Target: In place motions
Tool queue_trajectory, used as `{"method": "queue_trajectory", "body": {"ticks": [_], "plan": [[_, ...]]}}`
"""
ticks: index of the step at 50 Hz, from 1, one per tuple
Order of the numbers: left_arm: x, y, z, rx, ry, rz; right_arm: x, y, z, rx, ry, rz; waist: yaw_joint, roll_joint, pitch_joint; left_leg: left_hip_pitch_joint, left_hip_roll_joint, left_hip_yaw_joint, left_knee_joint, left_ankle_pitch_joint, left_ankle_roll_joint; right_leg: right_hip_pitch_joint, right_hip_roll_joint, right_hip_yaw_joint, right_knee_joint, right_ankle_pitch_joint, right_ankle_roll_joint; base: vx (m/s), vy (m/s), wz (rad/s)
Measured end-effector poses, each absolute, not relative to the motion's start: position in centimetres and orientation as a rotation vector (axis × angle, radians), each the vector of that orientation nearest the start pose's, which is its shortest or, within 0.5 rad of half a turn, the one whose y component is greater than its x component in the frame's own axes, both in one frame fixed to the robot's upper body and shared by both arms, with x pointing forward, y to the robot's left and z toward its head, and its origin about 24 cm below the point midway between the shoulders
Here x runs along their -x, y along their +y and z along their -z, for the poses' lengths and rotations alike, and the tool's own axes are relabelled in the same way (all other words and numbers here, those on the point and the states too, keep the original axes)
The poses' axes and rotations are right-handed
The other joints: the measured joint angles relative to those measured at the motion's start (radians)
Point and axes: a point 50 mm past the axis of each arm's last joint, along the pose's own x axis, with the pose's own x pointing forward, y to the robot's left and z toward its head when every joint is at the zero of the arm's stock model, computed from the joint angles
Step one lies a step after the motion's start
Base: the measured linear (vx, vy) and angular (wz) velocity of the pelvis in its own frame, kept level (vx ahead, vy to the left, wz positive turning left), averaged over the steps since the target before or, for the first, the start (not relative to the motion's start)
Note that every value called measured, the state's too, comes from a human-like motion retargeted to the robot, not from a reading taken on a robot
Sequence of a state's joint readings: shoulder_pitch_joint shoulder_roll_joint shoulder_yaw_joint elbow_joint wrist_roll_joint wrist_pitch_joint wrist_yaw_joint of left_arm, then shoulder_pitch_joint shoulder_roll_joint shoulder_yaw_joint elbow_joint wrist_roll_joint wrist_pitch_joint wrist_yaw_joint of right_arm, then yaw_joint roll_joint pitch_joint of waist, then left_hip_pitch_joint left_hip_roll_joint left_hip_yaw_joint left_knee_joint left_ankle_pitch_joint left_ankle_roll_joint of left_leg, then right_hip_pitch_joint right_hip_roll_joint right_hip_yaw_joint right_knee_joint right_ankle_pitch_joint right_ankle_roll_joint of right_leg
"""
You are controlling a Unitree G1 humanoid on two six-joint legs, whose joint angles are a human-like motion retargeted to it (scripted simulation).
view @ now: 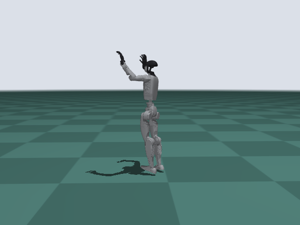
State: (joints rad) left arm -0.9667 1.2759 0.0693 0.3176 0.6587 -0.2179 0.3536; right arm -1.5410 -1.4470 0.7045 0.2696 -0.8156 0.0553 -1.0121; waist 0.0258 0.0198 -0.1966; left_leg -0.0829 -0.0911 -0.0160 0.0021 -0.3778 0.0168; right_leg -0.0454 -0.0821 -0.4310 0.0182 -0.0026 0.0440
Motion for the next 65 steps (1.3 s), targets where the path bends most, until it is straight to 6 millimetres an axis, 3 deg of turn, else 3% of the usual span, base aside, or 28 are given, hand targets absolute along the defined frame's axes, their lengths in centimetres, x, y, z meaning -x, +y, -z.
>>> {"method": "queue_trajectory", "body": {"ticks": [3,5,7,10,13,16,18,20,23,26,27,30,32,33,35,37,40,41,44,47,50,52,54,55,57,58,61,65], "plan": [[-25.9,35.6,-39.2,-1.460,-0.713,-0.949,-24.5,-28.9,-46.4,1.750,-1.209,1.384,0.005,0.018,0.029,0.011,0.002,0.002,0.002,0.003,-0.001,0.012,0.001,-0.002,0.000,0.005,-0.002,-0.09,-0.01,-0.04],[-26.2,39.0,-35.7,-1.358,-0.507,-1.000,-26.3,-32.7,-43.7,1.649,-0.883,1.371,-0.006,0.022,0.033,0.010,0.003,0.002,0.002,0.006,-0.002,0.012,0.001,-0.005,-0.001,0.007,-0.003,-0.07,0.00,0.04],[-26.3,42.1,-31.5,-1.256,-0.284,-1.018,-27.9,-36.3,-39.0,1.515,-0.600,1.283,-0.017,0.018,0.028,0.006,0.003,0.001,0.001,0.009,-0.003,0.009,0.001,-0.007,-0.002,0.010,-0.003,0.00,0.00,0.00],[-25.9,45.1,-23.6,-1.074,0.068,-0.959,-29.1,-40.5,-29.8,1.266,-0.228,1.079,-0.021,0.008,0.029,0.011,0.004,0.004,-0.002,0.011,-0.004,0.013,0.001,-0.006,-0.004,0.013,-0.004,0.00,0.00,0.00],[-23.7,46.3,-14.9,-0.794,0.376,-0.805,-28.8,-42.4,-19.5,0.998,0.114,0.763,-0.027,0.002,0.058,0.030,0.004,0.006,-0.001,0.012,-0.004,0.031,0.002,-0.004,-0.003,0.014,-0.005,0.00,0.00,0.00],[-20.5,44.9,-6.0,-0.457,0.590,-0.628,-26.4,-42.0,-8.3,0.688,0.483,0.469,-0.035,-0.001,0.088,0.051,0.005,0.013,-0.003,0.011,-0.003,0.047,0.002,0.002,-0.003,0.016,-0.006,0.01,0.00,-0.07],[-17.7,42.7,0.0,-0.221,0.725,-0.543,-23.6,-40.5,-1.6,0.504,0.734,0.297,-0.038,-0.001,0.105,0.065,0.004,0.022,-0.005,0.009,-0.003,0.055,0.001,0.011,-0.002,0.018,-0.006,0.03,0.02,-0.29],[-14.6,39.3,5.6,-0.003,0.881,-0.480,-19.9,-38.6,3.9,0.357,0.972,0.162,-0.039,0.001,0.120,0.077,0.003,0.030,-0.006,0.008,-0.003,0.060,0.000,0.021,-0.001,0.020,-0.007,0.03,0.05,-0.31],[-9.3,33.2,12.2,0.229,1.170,-0.361,-13.7,-35.5,9.5,0.218,1.266,0.055,-0.032,0.010,0.147,0.091,0.003,0.044,-0.008,0.005,-0.002,0.066,-0.001,0.035,0.000,0.023,-0.008,-0.02,0.08,-0.27],[-3.4,26.4,15.4,0.460,1.577,-0.156,-8.0,-31.3,13.3,0.116,1.484,-0.021,-0.032,0.011,0.178,0.101,-0.001,0.044,-0.008,0.005,-0.002,0.077,-0.005,0.038,0.000,0.022,-0.008,-0.05,0.06,-0.03],[-1.5,24.3,15.6,-1.329,-4.283,0.138,-6.3,-29.7,14.2,-0.254,-4.733,0.141,-0.032,0.011,0.187,0.103,-0.002,0.043,-0.008,0.006,-0.002,0.080,-0.006,0.037,-0.001,0.021,-0.008,-0.07,0.03,0.13],[3.0,19.7,15.0,-1.233,-3.887,-0.695,-2.1,-25.6,16.0,-0.021,-4.615,0.316,-0.039,0.013,0.211,0.106,-0.002,0.039,-0.009,0.008,-0.002,0.088,-0.005,0.033,-0.002,0.019,-0.006,0.02,0.02,0.02],[5.1,18.3,15.2,-0.939,-3.811,-1.004,0.2,-23.4,16.7,0.041,-4.552,0.414,-0.045,0.016,0.216,0.104,0.000,0.040,-0.008,0.009,-0.003,0.088,-0.004,0.034,-0.003,0.020,-0.006,0.06,0.04,-0.01],[5.9,17.8,15.4,-0.759,-3.832,-1.059,1.4,-22.4,16.9,0.070,-4.520,0.447,-0.046,0.015,0.213,0.100,0.000,0.041,-0.008,0.008,-0.003,0.084,-0.004,0.035,-0.003,0.020,-0.006,0.00,0.00,0.00],[7.0,16.4,16.1,-0.417,-3.926,-1.036,3.5,-20.5,17.1,0.128,-4.472,0.480,-0.048,0.013,0.199,0.091,0.000,0.042,-0.009,0.008,-0.003,0.074,-0.004,0.036,-0.003,0.020,-0.006,0.03,0.00,-0.01],[7.5,14.8,16.5,-0.236,-4.024,-0.959,4.9,-19.0,17.2,0.200,-4.441,0.503,-0.048,0.009,0.190,0.084,0.000,0.042,-0.009,0.008,-0.005,0.067,-0.006,0.035,-0.004,0.021,-0.006,0.06,-0.01,0.04],[7.6,12.1,16.8,-0.258,-4.122,-0.885,6.1,-17.1,17.1,0.338,-4.386,0.573,-0.090,-0.013,0.170,0.097,-0.015,-0.009,-0.022,-0.001,-0.019,0.071,-0.014,-0.018,-0.012,0.009,-0.020,0.01,-0.03,0.79],[7.7,11.6,16.8,-0.261,-4.149,-0.770,6.2,-16.8,17.1,0.342,-4.369,0.569,-0.098,-0.017,0.167,0.096,-0.013,-0.015,-0.023,0.001,-0.025,0.074,-0.022,-0.026,-0.013,0.009,-0.016,-0.01,-0.03,0.84],[7.5,11.0,16.8,-0.300,-4.205,-0.439,5.8,-17.1,17.2,0.176,-4.360,0.496,-0.134,-0.016,0.165,0.074,-0.017,-0.050,-0.009,0.015,-0.027,0.097,-0.021,-0.064,-0.039,0.019,-0.012,-0.04,-0.04,0.61],[6.6,12.0,16.9,-0.477,-4.209,-0.358,4.3,-18.8,17.3,-0.229,-4.337,0.637,-0.211,0.007,0.163,0.066,-0.039,-0.128,-0.003,0.033,0.001,0.101,-0.011,-0.140,-0.046,0.034,-0.010,-0.05,-0.05,0.73],[5.1,14.1,16.9,-0.616,-4.194,-0.342,2.1,-20.6,17.2,-0.588,-4.271,0.823,-0.066,0.005,0.136,0.069,-0.006,0.018,-0.011,0.013,-0.004,0.065,-0.003,0.008,-0.012,0.017,-0.009,-0.03,-0.06,-1.76],[2.9,16.3,16.9,-0.610,-4.230,-0.239,-0.2,-22.0,16.9,-0.633,-4.305,0.812,-0.071,0.000,0.117,0.067,-0.011,0.000,-0.009,0.015,-0.003,0.068,-0.004,-0.009,-0.016,0.019,-0.011,0.02,-0.10,0.12],[-0.7,18.9,16.7,-0.608,-4.311,-0.155,-3.7,-23.3,16.4,-0.570,-4.401,0.779,-0.058,-0.004,0.102,0.071,-0.011,0.004,-0.009,0.016,-0.004,0.070,-0.003,-0.003,-0.014,0.019,-0.013,0.05,-0.12,-0.03],[-3.0,20.3,16.4,0.252,1.854,0.057,-5.9,-23.9,16.0,-0.512,-4.468,0.766,-0.052,-0.005,0.097,0.074,-0.010,0.004,-0.008,0.016,-0.004,0.072,-0.003,-0.002,-0.013,0.020,-0.014,0.03,-0.10,-0.07],[-8.6,23.4,15.0,0.165,1.726,0.041,-11.4,-25.5,14.4,-0.525,-4.634,0.680,-0.037,-0.007,0.087,0.077,-0.009,0.007,-0.007,0.017,-0.005,0.074,-0.002,0.000,-0.011,0.022,-0.016,0.00,-0.07,-0.06],[-11.7,24.9,13.9,0.111,1.652,0.026,-14.5,-26.3,13.2,0.190,1.450,-0.186,-0.030,-0.007,0.083,0.077,-0.008,0.007,-0.007,0.018,-0.006,0.073,-0.001,0.000,-0.010,0.023,-0.017,0.00,0.00,0.00],[-21.6,28.2,8.8,-0.047,1.355,-0.029,-24.1,-28.4,7.7,0.274,1.129,-0.082,-0.019,-0.004,0.065,0.065,-0.006,0.004,-0.006,0.023,-0.009,0.064,0.000,-0.003,-0.010,0.026,-0.018,-0.08,-0.05,0.09],[-32.7,29.0,-1.6,-0.181,0.940,-0.092,-34.4,-29.3,-3.6,0.347,0.655,0.008,-0.023,0.007,0.023,0.032,-0.001,-0.007,-0.004,0.030,-0.013,0.043,0.004,-0.021,-0.012,0.026,-0.017,-0.01,-0.02,0.27]]}}
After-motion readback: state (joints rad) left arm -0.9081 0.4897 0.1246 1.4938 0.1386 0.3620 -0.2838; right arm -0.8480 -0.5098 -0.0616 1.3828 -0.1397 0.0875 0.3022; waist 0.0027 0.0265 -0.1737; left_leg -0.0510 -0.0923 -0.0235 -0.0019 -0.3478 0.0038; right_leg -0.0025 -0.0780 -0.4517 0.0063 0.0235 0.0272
